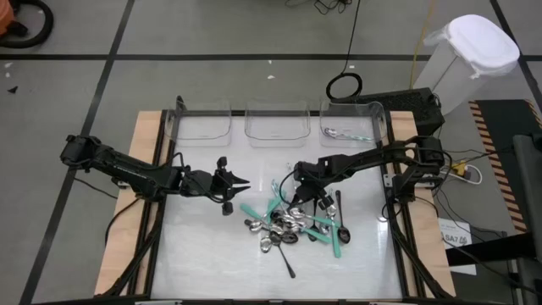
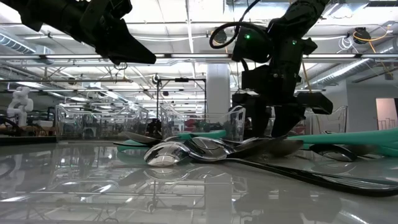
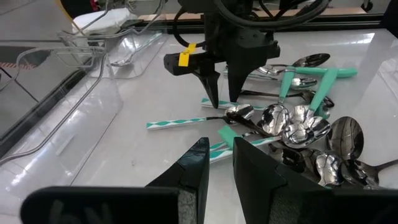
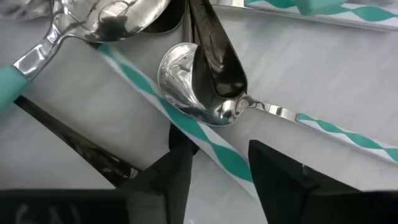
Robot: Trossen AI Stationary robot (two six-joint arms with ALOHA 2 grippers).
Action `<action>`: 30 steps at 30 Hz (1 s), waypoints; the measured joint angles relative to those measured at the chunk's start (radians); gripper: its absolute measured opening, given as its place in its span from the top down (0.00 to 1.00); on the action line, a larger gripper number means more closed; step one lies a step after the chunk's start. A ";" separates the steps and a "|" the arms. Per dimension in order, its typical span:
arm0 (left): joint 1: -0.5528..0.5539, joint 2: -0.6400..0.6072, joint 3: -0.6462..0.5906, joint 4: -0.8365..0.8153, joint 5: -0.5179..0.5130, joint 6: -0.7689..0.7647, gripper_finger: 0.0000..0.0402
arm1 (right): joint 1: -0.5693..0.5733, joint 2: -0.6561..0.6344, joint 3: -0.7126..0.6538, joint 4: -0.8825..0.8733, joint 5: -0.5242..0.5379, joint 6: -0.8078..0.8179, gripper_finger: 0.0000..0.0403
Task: Sort silverware by color (type)
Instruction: Put the green patterned spoon into the right transparent bin
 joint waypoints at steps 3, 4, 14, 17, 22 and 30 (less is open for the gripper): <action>0.000 0.000 0.000 0.000 0.000 0.000 0.82 | 0.000 0.000 -0.001 -0.022 0.001 0.000 0.68; 0.000 0.000 0.000 0.000 0.000 0.000 0.82 | 0.000 0.000 -0.001 -0.032 0.000 0.000 0.69; 0.000 0.000 0.000 0.000 0.000 0.001 0.82 | 0.001 0.001 -0.002 -0.120 0.012 0.020 0.87; 0.000 0.000 0.000 0.000 0.000 0.000 0.82 | 0.010 0.002 0.015 -0.147 0.020 0.034 0.90; 0.000 0.000 0.000 -0.001 0.000 0.000 0.82 | 0.032 0.006 0.073 -0.213 0.023 0.066 0.91; 0.000 0.000 0.000 -0.007 0.000 -0.004 0.82 | 0.067 0.008 0.161 -0.308 0.018 0.113 0.91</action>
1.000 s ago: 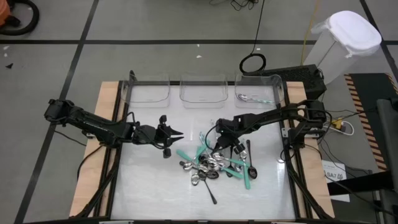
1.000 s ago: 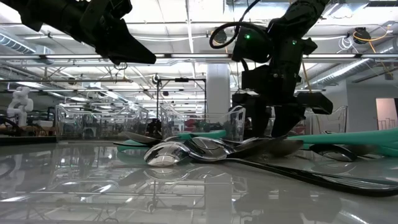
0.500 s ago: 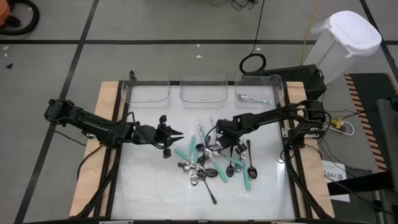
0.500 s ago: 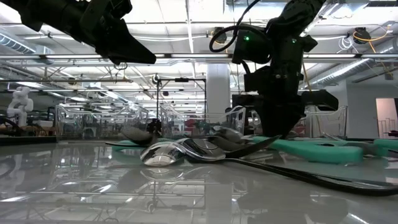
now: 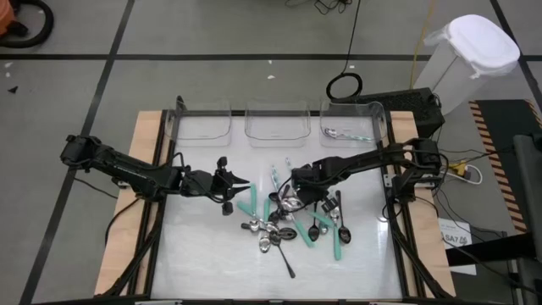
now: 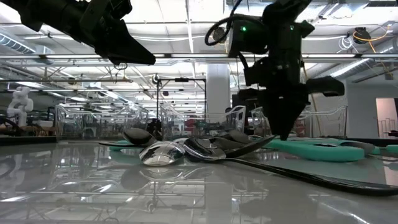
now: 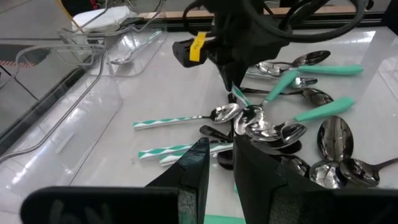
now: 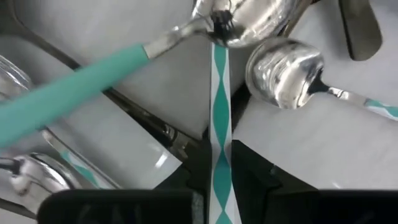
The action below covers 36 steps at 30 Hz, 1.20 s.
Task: Sort silverware by color (type)
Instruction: Put the green patterned spoon into the right transparent bin
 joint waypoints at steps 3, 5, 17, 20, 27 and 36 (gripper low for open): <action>0.000 0.000 0.000 0.000 0.000 0.000 0.82 | 0.011 0.000 0.031 -0.033 0.000 0.052 0.91; 0.000 0.000 0.000 0.000 0.000 -0.001 0.82 | 0.021 -0.001 0.053 -0.069 0.001 0.082 0.91; 0.000 0.000 0.000 0.001 0.000 -0.003 0.82 | 0.110 -0.004 0.167 -0.307 0.225 0.277 0.91; 0.000 0.000 0.000 0.001 0.000 -0.007 0.82 | 0.139 -0.004 0.178 -0.323 0.320 0.319 0.92; 0.000 0.000 0.000 0.003 0.000 -0.016 0.82 | 0.183 -0.004 0.179 -0.368 0.450 0.421 0.92; 0.000 0.000 0.000 0.003 0.000 -0.020 0.82 | 0.212 -0.005 0.180 -0.439 0.469 0.548 0.92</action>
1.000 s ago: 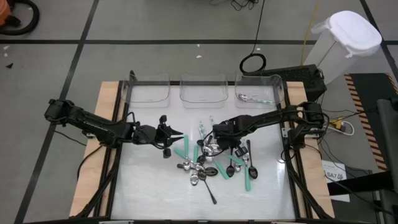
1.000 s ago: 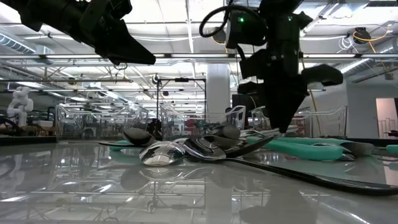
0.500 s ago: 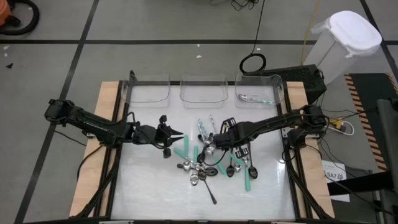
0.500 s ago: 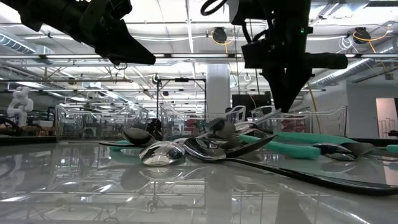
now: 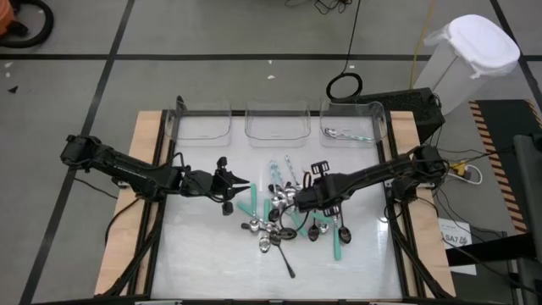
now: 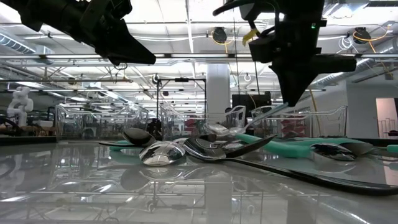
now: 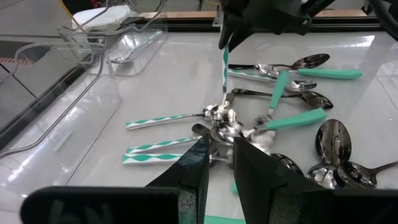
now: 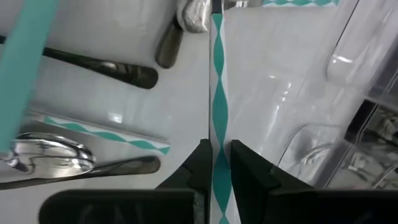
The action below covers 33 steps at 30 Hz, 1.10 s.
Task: Sort silverware by color (type)
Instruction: Put the green patterned spoon into the right transparent bin
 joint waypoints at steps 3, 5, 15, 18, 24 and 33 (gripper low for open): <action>0.000 0.000 0.000 0.000 0.000 -0.003 0.82 | 0.016 0.000 0.000 -0.038 0.000 0.063 0.92; 0.000 0.000 0.000 0.000 0.000 -0.005 0.82 | 0.026 0.000 0.000 -0.070 0.000 0.121 0.92; 0.000 0.000 0.000 -0.001 0.000 -0.024 0.82 | 0.085 -0.011 0.000 -0.173 0.028 0.333 0.92; 0.000 0.000 0.000 -0.003 0.000 -0.030 0.82 | 0.104 -0.036 0.001 -0.136 0.033 0.331 0.92; -0.001 0.000 0.000 -0.003 0.000 -0.036 0.82 | 0.149 -0.131 0.001 -0.094 0.109 0.385 0.92; 0.000 0.000 0.000 -0.003 0.000 -0.029 0.82 | 0.173 -0.259 0.001 0.057 0.270 0.322 0.92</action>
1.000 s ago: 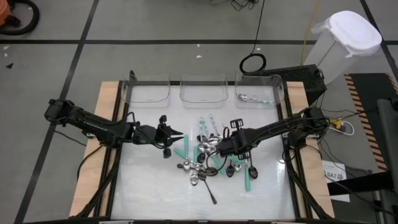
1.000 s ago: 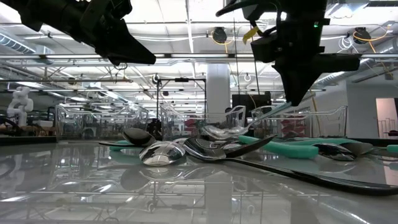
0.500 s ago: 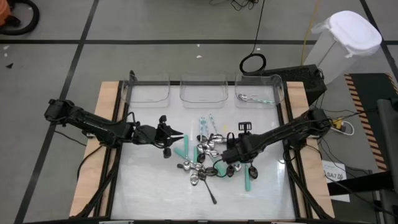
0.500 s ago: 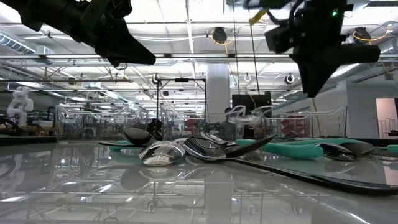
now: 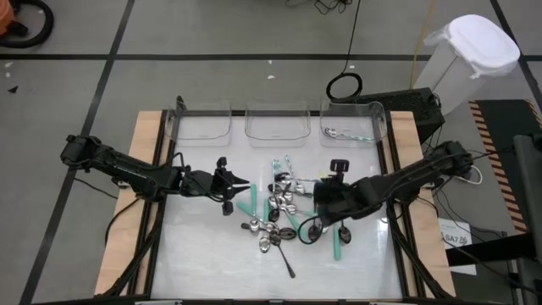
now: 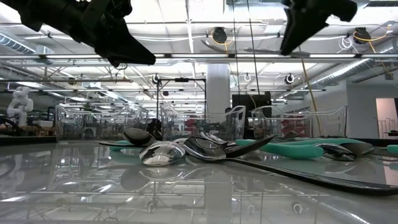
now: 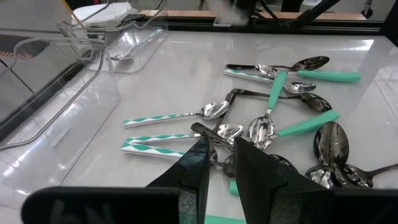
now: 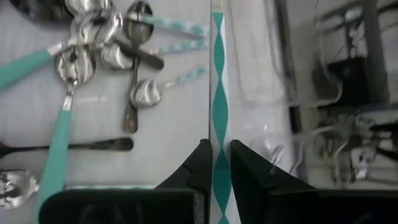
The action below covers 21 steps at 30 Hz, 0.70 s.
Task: Sort silverware by color (type)
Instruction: Put the green patterned spoon into the right transparent bin
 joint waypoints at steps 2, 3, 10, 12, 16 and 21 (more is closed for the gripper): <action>0.000 0.000 0.000 0.000 0.000 0.000 0.82 | -0.014 -0.022 0.000 0.017 0.014 -0.040 0.92; 0.000 0.000 0.000 0.000 0.000 0.000 0.82 | -0.024 -0.033 0.000 0.021 0.021 -0.057 0.92; 0.000 0.000 0.000 0.000 0.000 0.001 0.82 | -0.100 -0.118 0.000 0.018 0.071 -0.165 0.92; 0.000 0.000 0.000 0.000 0.000 0.002 0.82 | -0.118 -0.140 0.000 0.018 0.110 -0.196 0.92; 0.000 0.000 0.000 0.000 0.000 0.003 0.82 | -0.152 -0.180 0.000 0.018 0.152 -0.239 0.92; 0.000 0.000 0.000 0.000 0.000 0.000 0.82 | -0.196 -0.214 0.000 0.012 0.152 -0.268 0.92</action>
